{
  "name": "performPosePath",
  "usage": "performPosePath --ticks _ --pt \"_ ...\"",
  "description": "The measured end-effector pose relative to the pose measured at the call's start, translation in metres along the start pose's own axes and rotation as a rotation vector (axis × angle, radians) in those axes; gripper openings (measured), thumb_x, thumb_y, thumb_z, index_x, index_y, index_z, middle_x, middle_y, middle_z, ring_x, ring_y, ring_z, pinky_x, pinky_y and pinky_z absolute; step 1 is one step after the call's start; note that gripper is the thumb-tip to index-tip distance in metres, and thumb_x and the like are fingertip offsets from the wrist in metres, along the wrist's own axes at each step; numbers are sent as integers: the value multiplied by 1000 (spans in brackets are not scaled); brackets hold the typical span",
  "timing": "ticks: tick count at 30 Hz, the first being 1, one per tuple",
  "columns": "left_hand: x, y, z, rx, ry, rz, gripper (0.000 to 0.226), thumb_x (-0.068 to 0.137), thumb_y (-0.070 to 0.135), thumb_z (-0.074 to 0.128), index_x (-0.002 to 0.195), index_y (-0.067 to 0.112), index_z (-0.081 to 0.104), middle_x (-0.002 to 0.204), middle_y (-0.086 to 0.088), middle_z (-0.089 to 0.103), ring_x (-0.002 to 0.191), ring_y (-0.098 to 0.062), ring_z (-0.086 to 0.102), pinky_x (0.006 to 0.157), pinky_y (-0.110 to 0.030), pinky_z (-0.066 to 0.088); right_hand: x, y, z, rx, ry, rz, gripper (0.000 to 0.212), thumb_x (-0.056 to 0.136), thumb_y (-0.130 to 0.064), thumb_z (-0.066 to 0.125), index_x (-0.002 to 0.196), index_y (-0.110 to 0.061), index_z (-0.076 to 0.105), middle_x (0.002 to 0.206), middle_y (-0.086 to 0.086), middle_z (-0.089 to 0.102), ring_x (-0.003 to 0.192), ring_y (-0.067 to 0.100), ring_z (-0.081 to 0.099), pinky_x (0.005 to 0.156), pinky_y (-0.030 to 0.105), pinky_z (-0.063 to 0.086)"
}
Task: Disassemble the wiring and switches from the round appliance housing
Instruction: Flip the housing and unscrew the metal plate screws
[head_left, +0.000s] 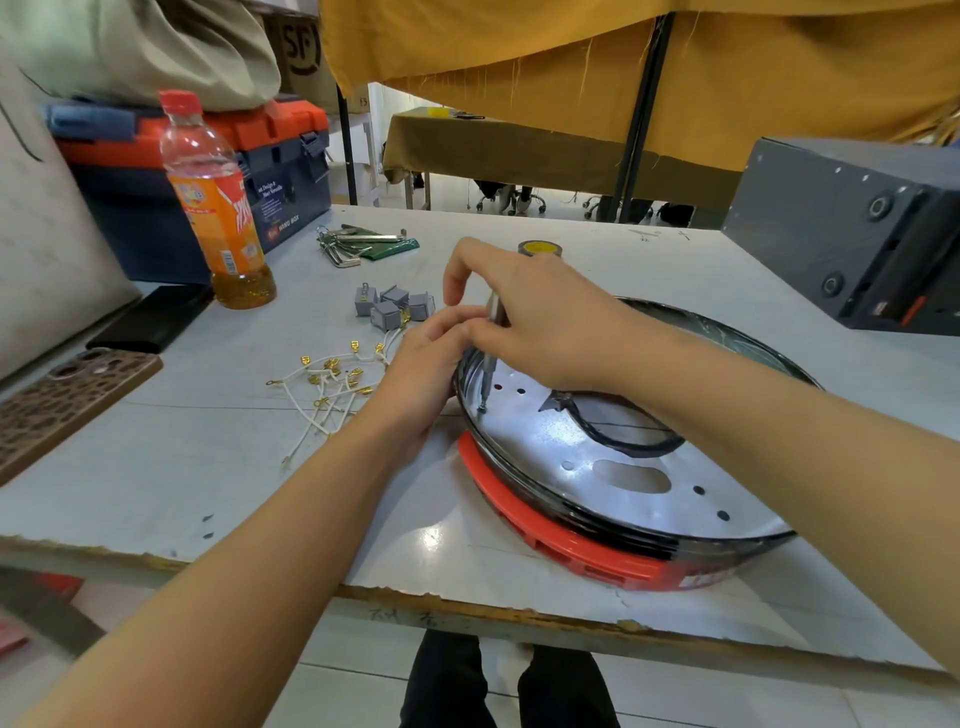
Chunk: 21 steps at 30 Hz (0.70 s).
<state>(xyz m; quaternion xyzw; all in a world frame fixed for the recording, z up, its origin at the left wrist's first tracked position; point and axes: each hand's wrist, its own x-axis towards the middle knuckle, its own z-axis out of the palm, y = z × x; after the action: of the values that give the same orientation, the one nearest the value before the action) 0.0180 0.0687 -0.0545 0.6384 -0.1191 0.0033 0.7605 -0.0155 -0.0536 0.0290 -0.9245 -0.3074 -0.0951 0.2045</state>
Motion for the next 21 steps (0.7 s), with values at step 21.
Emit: performPosePath --ticks 21 --pt "-2 -2 -2 17 -49 10 24 86 21 50 80 28 73 85 -4 73 80 -15 69 68 -28 54 -5 7 -5 -207 -18 -43 13 98 -34 46 101 -22 47 71 -6 52 67 11 47 55 31 31"
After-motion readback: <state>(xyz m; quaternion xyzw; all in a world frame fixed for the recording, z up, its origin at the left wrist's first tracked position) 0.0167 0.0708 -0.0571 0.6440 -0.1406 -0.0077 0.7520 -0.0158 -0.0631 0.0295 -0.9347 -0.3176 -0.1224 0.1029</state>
